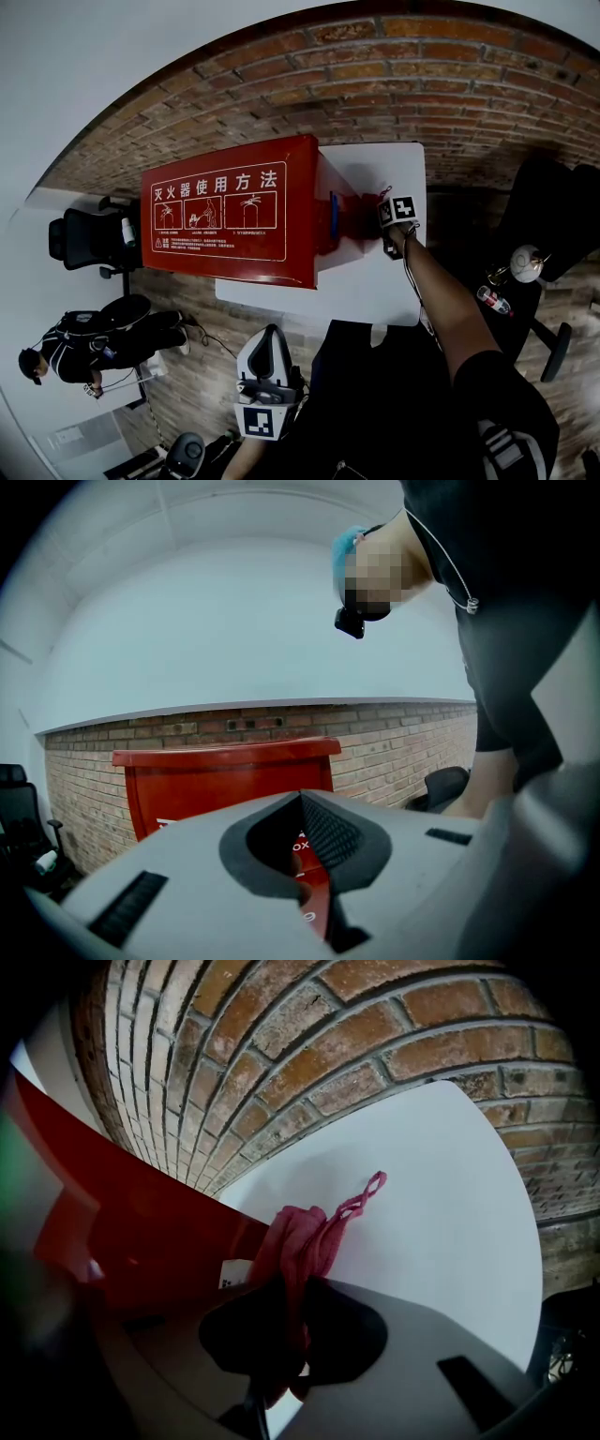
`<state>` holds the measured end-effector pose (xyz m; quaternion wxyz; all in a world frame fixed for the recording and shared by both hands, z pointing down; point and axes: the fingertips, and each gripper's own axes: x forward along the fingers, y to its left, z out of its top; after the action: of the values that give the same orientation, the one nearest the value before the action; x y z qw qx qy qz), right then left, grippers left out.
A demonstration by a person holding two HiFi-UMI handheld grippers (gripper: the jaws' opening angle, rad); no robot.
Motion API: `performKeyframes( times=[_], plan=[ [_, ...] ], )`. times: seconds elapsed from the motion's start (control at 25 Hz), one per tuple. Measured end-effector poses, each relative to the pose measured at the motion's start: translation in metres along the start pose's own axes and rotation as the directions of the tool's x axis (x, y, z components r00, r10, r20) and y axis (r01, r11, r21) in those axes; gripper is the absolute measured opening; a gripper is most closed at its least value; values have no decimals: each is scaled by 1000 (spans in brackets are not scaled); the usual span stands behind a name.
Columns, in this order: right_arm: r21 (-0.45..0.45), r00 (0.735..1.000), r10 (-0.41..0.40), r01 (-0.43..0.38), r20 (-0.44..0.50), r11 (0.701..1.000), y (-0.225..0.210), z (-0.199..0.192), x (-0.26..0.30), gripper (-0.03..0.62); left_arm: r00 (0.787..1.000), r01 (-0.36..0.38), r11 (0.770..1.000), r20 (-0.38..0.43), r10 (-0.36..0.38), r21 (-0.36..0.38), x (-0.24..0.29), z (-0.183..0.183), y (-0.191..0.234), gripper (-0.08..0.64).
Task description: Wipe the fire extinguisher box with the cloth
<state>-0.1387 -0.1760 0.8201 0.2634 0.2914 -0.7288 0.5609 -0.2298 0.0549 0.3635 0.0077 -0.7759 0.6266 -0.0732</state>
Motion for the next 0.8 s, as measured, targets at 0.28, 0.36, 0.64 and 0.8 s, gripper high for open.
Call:
performKeyframes(
  times=[0.28, 0.36, 0.64, 0.8],
  plan=[
    [-10, 1000, -9, 9, -17, 1000, 0, -5, 5, 67, 1000, -3, 1000, -9, 3, -5, -2, -3, -2, 38],
    [-13, 1000, -6, 6, -18, 1000, 1, -6, 6, 67, 1000, -4, 1000, -8, 4, -6, -2, -3, -2, 38],
    [-30, 1000, -27, 27, -9, 999, -3, -9, 6, 67, 1000, -5, 1000, -1, 5, -9, -3, -2, -7, 38],
    [-28, 1000, -23, 22, -14, 999, -2, -17, 4, 67, 1000, -3, 1000, 1, 3, -11, -4, -2, -10, 38]
  ],
)
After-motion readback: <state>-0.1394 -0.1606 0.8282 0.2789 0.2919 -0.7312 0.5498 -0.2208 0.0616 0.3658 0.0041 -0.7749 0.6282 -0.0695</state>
